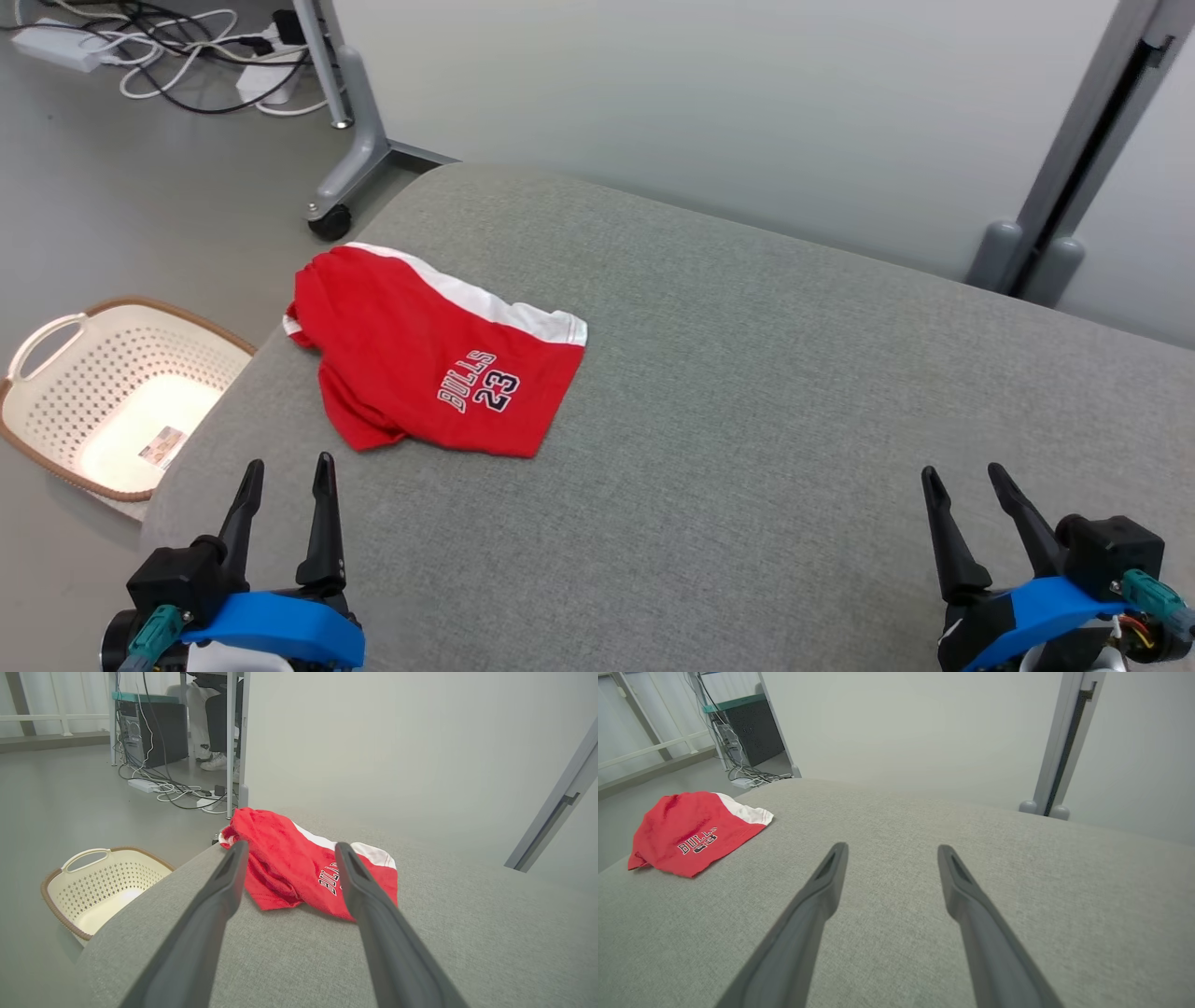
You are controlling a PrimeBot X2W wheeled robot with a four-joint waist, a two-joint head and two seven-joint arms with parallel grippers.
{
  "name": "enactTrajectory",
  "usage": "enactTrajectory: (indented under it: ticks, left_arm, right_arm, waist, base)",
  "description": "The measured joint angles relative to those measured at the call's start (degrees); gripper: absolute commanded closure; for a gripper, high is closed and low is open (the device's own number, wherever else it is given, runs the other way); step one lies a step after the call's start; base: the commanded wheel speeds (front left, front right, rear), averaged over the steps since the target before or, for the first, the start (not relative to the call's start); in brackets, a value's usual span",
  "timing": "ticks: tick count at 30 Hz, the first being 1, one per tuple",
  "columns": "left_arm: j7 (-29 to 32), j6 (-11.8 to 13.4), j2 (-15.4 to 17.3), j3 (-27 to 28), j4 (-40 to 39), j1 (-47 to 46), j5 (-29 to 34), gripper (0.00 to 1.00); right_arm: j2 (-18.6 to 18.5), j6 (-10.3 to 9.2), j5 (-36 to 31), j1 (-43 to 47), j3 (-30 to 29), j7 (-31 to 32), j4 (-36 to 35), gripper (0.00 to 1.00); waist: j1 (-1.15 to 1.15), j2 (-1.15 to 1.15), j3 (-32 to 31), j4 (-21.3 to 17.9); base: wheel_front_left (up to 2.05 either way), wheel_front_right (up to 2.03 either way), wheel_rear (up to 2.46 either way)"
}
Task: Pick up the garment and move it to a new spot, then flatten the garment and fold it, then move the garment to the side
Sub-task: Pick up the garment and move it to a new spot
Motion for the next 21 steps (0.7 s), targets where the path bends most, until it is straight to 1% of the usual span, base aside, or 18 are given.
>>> enactTrajectory:
  ticks: [5,9,17,21]
  left_arm:
    - [0.0,0.0,0.1,0.0,-0.1,0.2,0.0,0.00]
    - [0.0,0.0,0.1,0.1,-0.2,0.4,-0.2,0.00]
    - [0.0,0.0,-0.1,1.1,-1.0,0.9,-0.5,0.00]
    - [0.0,0.0,-0.2,1.6,-1.3,0.9,-0.5,0.00]
  right_arm:
    - [0.1,0.00,0.0,0.0,0.3,0.0,-0.1,0.00]
    - [0.1,0.00,-0.1,0.0,0.4,0.2,-0.3,0.00]
    - [0.0,0.00,-0.3,-0.1,0.5,0.5,-0.7,0.00]
    - [-0.1,0.00,-0.3,-0.1,0.3,0.5,-0.9,0.00]
  waist:
    - [0.00,0.00,0.2,3.0]
    - [0.00,0.00,0.6,4.6]
    - [0.00,0.00,1.6,5.1]
    - [0.00,0.00,2.0,4.6]
  base:
    - [0.00,0.00,0.00]
    - [0.00,0.00,0.00]
    - [0.00,0.00,0.00]
    - [0.00,0.00,0.00]
